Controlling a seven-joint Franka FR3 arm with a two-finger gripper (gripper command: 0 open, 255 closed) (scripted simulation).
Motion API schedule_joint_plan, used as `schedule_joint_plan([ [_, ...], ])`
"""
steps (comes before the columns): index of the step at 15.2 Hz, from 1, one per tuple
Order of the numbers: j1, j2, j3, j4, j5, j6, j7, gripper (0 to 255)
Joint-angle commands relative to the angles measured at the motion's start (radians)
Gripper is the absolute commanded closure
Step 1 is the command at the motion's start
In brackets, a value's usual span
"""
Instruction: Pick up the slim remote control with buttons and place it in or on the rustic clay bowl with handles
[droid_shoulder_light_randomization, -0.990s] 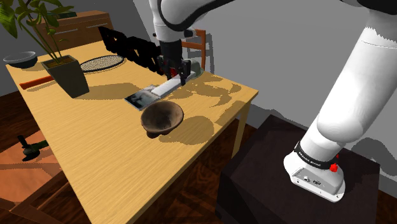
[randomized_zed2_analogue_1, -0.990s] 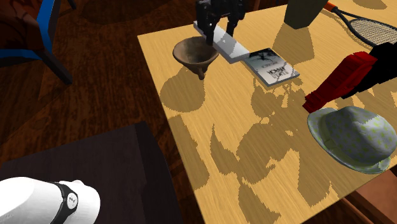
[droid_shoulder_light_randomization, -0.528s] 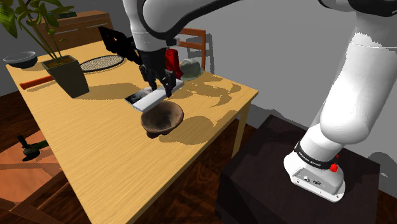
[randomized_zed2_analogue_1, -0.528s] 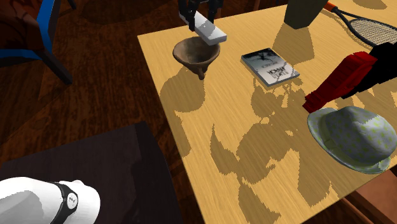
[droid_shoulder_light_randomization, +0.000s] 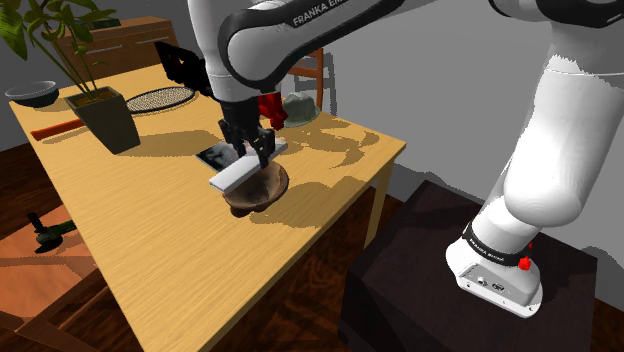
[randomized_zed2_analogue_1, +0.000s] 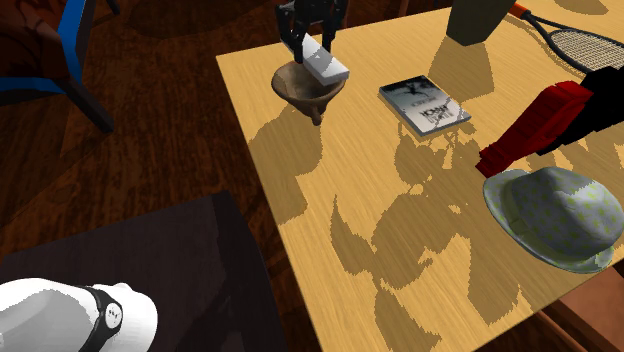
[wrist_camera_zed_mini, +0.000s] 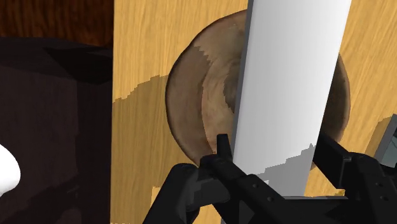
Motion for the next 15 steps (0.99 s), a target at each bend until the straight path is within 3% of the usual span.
schedule_joint_plan([
  [1,0.002,0.012,-0.001,-0.015,-0.007,0.026,0.004,255],
  [6,0.005,0.037,-0.006,-0.058,-0.024,0.09,0.016,255],
  [14,0.005,0.037,-0.006,-0.058,-0.024,0.09,0.015,255],
  [15,0.005,0.037,-0.006,-0.058,-0.024,0.091,0.016,0],
])
